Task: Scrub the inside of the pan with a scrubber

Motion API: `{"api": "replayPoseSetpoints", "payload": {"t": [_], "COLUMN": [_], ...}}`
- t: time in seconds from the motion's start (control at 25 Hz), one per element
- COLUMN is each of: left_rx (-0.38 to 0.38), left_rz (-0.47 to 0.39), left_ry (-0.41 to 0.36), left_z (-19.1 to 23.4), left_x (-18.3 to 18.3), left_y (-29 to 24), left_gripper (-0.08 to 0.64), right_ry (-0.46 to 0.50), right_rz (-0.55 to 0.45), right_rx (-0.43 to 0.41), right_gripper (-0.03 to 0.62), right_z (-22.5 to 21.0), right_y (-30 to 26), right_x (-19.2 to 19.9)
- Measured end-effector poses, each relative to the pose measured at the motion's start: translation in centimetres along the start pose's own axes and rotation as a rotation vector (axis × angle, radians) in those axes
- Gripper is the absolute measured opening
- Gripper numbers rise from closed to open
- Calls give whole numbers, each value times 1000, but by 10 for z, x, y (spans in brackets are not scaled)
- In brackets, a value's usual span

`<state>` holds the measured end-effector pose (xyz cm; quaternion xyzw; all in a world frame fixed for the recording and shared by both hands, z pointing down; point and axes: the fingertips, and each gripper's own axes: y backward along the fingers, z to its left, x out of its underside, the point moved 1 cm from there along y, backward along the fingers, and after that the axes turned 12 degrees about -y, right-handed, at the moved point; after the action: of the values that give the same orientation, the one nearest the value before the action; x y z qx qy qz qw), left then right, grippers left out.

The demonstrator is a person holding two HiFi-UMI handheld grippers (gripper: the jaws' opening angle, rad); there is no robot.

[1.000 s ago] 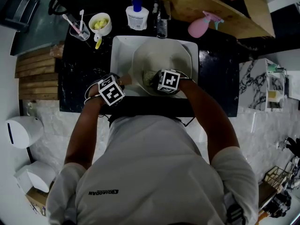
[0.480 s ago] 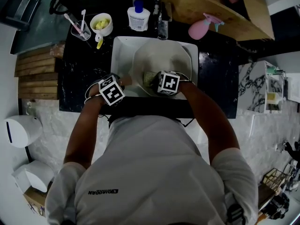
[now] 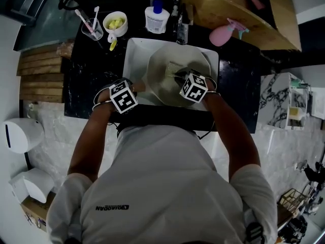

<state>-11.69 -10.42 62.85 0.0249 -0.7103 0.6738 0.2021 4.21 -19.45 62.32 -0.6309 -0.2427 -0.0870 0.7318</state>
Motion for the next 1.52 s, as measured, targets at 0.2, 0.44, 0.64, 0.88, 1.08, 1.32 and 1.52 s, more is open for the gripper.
{"api": "replayPoseSetpoints", "payload": {"t": [0.2,0.44,0.64,0.88,1.08,1.32,1.52], "left_rx": [-1,-1,-5,-1,1,1,-2], "left_rz": [3,4,5,6,9,11,10], "left_ry": [0,2,-1,0,1,2,1], "left_z": [0,-1,0,-1,0,-1,0], "left_x": [1,1,1,2,2,1,1], "left_y": [0,0,0,0,0,0,0], "left_gripper": [141,141,141,141,141,141,141], "right_ry": [44,135,110,43,-87,-149,-179], "right_rz": [36,153,210,253,311,386,456], "right_rx": [243,233,211,182,112,36,-34], "right_gripper": [71,71,71,71,71,71,71], "right_z": [-52,-62,-68,-68,-60,-45,-28], "right_y": [-4,-36,-45,-47,-43,-35,-28], "right_x": [4,27,34,44,51,66,80]}}
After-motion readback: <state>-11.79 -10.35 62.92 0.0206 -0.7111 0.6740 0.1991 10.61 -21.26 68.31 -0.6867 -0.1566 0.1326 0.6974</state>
